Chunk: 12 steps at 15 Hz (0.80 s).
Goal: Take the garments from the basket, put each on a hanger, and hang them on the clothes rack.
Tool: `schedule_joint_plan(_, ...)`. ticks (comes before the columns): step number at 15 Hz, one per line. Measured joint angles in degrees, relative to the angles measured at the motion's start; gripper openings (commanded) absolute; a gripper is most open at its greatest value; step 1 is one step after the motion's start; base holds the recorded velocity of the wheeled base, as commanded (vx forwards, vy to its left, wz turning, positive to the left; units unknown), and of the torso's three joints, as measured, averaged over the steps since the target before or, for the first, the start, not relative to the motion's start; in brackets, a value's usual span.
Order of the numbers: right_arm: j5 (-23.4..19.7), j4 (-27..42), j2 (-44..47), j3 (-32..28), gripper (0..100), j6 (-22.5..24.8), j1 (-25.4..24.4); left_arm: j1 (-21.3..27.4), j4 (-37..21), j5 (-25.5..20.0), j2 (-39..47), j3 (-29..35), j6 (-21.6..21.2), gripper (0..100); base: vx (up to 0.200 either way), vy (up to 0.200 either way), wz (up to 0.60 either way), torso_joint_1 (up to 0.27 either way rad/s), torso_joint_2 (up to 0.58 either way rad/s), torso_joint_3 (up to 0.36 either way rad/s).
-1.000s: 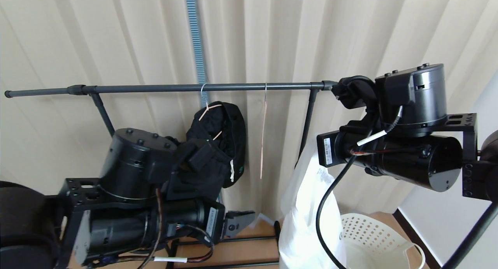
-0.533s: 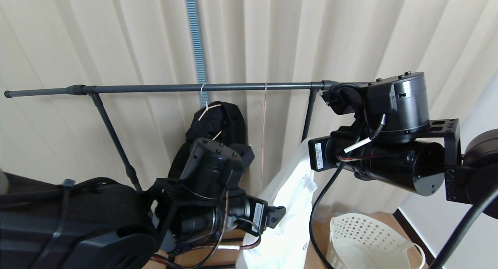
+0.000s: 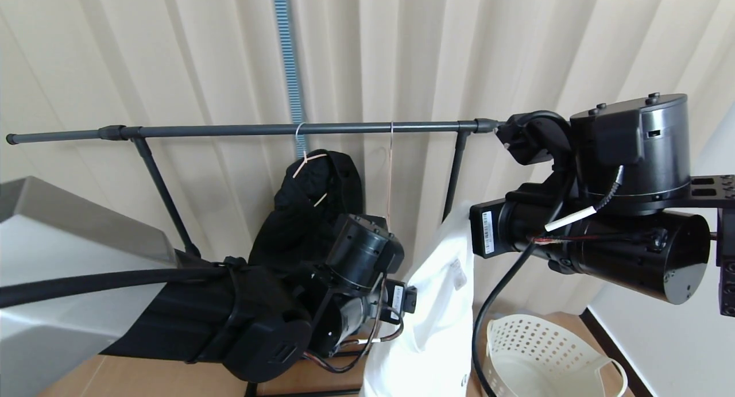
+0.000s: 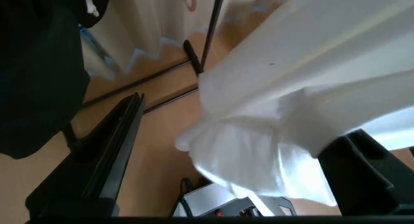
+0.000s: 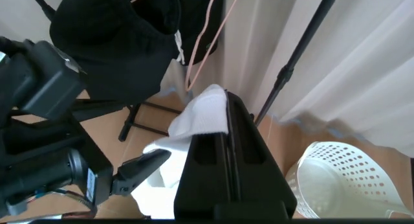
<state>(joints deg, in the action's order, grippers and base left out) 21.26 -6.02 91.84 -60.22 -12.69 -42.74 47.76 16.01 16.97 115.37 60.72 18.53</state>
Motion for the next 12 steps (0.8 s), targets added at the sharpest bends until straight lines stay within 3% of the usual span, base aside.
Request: schedule_joint_plan(12,0.11,0.06,-4.66,1.49,0,1.1,0.29,-1.66,-0.05,1.74,2.0,-3.83,-0.35,100,0.0,0.0,0.0,0.0,0.0,0.0)
